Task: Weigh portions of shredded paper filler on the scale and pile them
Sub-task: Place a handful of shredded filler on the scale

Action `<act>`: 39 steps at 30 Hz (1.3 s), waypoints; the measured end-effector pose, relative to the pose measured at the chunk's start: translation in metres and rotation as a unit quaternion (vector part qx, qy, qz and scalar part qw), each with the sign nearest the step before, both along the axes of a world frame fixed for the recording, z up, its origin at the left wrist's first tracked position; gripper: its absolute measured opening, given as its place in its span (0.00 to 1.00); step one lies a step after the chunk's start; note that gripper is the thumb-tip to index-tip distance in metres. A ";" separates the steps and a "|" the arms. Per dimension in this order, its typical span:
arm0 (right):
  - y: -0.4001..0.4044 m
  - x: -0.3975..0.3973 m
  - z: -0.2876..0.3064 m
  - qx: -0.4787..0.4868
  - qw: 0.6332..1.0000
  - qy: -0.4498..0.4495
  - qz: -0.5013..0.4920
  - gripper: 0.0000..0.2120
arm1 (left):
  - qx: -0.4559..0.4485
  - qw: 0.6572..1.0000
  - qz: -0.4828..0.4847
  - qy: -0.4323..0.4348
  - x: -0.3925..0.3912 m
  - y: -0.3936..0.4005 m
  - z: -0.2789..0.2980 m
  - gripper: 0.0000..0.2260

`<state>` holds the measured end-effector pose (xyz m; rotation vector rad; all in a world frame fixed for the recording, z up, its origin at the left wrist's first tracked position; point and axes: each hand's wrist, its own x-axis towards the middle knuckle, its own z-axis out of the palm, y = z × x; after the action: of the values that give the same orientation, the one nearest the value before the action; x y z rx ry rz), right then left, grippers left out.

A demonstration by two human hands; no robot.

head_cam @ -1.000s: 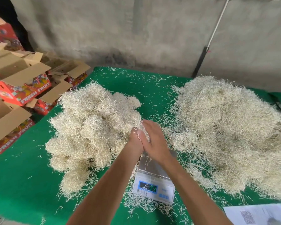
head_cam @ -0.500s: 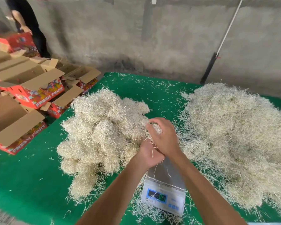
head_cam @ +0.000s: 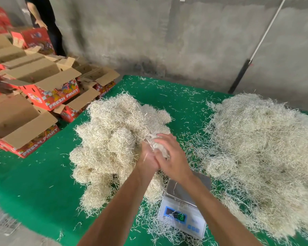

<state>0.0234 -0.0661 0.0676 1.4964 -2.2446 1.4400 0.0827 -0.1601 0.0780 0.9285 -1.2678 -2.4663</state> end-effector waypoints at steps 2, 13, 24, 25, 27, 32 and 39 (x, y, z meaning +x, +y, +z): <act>-0.009 0.002 -0.008 -0.017 1.000 0.013 0.006 0.16 | -0.013 1.000 -0.012 -0.008 0.005 0.005 -0.010 0.23; -0.031 -0.016 -0.073 0.357 0.914 -0.157 -0.108 0.34 | 0.010 0.997 -0.005 -0.077 0.039 -0.058 -0.040 0.26; -0.070 -0.017 -0.077 0.259 0.930 -0.252 -0.065 0.37 | -0.117 0.976 0.018 -0.185 0.060 -0.085 -0.065 0.11; -0.063 -0.017 -0.081 0.262 0.927 -0.260 -0.067 0.33 | -0.106 0.977 0.018 -0.182 0.057 -0.079 -0.065 0.10; -0.048 -0.019 -0.084 0.250 0.926 -0.273 -0.080 0.29 | -0.111 0.976 0.019 -0.186 0.047 -0.066 -0.064 0.08; 0.010 -0.040 -0.075 0.221 0.931 -0.255 -0.139 0.28 | -0.154 0.974 -0.044 -0.160 0.003 -0.024 -0.063 0.08; 0.128 -0.085 -0.069 0.163 0.905 -0.280 -0.277 0.26 | -0.229 0.943 -0.221 -0.094 -0.078 0.074 -0.073 0.14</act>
<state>-0.0619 0.0619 -0.0015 0.3886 -3.0168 1.4668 0.0050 -0.0859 0.0047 0.8337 -2.2049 -2.2286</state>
